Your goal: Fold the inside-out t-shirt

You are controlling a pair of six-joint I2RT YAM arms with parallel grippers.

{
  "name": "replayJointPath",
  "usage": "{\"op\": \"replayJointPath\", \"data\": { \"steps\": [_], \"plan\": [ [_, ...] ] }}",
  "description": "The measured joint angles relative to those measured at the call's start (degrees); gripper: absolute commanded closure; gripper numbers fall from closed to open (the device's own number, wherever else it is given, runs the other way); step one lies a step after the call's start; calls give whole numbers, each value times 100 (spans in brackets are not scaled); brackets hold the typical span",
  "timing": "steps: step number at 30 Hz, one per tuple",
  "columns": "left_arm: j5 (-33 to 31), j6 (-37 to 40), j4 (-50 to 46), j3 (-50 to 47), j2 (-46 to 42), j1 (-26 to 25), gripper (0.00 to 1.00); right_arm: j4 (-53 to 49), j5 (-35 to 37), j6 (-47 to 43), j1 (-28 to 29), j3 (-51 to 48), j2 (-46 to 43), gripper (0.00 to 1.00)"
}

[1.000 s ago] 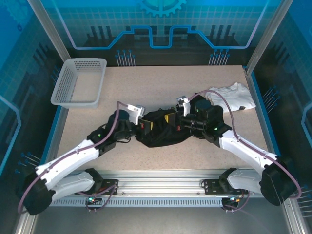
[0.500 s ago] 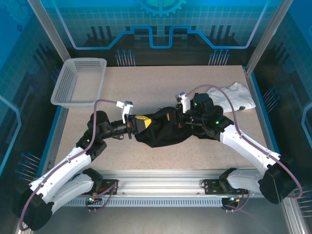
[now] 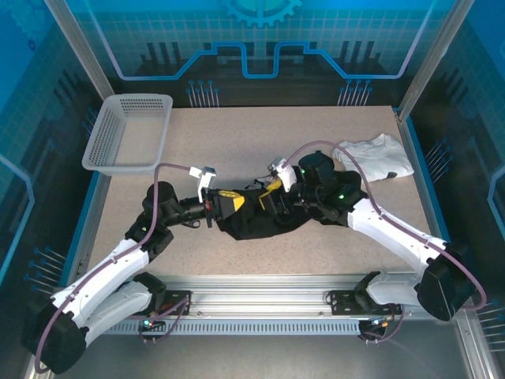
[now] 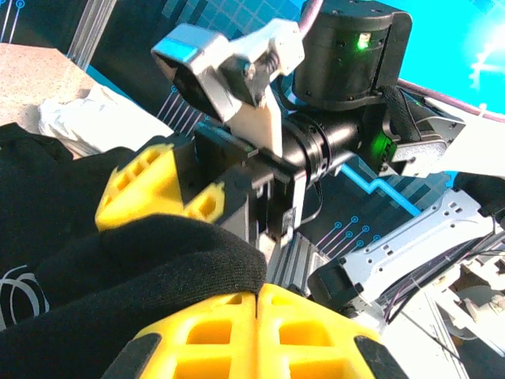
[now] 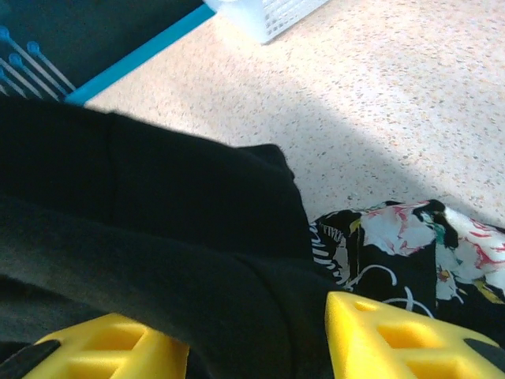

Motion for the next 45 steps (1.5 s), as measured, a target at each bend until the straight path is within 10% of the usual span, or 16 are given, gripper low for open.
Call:
{"op": "replayJointPath", "data": {
  "steps": [6,11,19,28,37,45],
  "plan": [
    [37,4,-4,0,0,0,100,37,271,-518,216,149,313,40],
    [-280,127,-352,0,-162,0,100,118,-256,-612,195,424,776,99],
    [-2918,678,-2006,195,-420,-2,100,804,-1943,422,-494,15,35,100],
    [-4293,927,-3447,846,-76,-114,66,2162,-2400,1926,-487,-188,389,100],
    [-4205,1191,-3735,857,-678,-968,59,2417,-2323,2409,-490,-188,702,100],
    [-3508,1379,-3368,1001,483,-1154,57,2413,-2306,2507,-494,-188,708,100]
  ]
}}
